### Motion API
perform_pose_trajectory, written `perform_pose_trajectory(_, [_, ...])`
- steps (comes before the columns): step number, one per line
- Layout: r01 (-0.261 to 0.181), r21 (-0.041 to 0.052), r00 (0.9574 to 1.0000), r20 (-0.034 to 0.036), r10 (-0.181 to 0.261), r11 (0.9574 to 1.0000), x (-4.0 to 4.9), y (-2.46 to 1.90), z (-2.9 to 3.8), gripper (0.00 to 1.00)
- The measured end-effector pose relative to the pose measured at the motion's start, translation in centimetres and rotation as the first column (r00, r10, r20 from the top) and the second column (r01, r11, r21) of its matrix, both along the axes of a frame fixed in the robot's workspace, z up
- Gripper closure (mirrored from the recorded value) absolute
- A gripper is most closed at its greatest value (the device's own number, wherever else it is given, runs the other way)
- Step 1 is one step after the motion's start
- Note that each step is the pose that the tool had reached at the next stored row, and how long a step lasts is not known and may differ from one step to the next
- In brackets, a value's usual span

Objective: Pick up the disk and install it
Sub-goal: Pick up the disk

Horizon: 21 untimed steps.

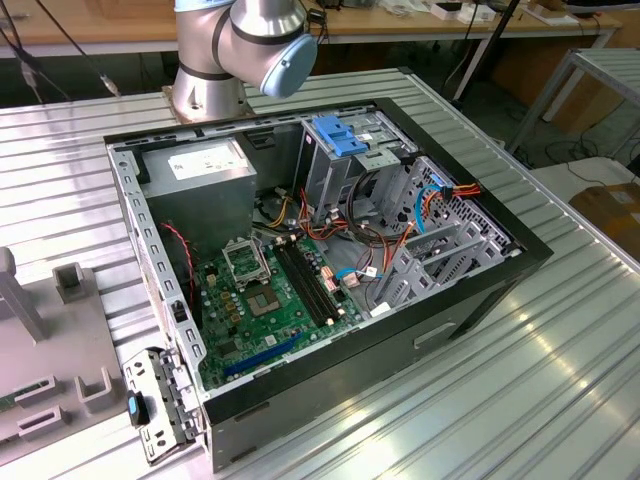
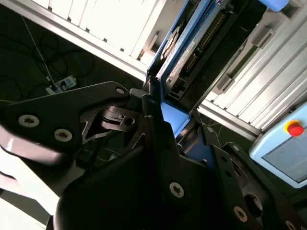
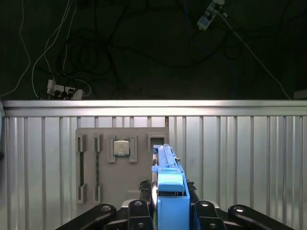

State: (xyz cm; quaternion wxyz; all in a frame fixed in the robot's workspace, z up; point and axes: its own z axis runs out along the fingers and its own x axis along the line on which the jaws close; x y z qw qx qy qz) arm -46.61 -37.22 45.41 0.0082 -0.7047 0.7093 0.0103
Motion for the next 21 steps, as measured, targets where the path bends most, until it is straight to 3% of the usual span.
perform_pose_trajectory(4, [0.0, 0.0, 1.0, -0.0013, 0.0, 1.0, 0.0, 0.0, 1.25, 0.63])
perform_pose_trajectory(9, [0.0, 0.0, 1.0, -0.0023, 0.0, 1.0, 0.0, 0.0, 2.13, 0.63])
perform_pose_trajectory(13, [0.0, -0.0001, 1.0, -0.0039, 0.0, 1.0, 0.0, 0.0, 3.67, 0.63])
perform_pose_trajectory(21, [0.0, -0.0001, 1.0, -0.0048, 0.0, 1.0, 0.0, 0.0, 5.38, 0.63])
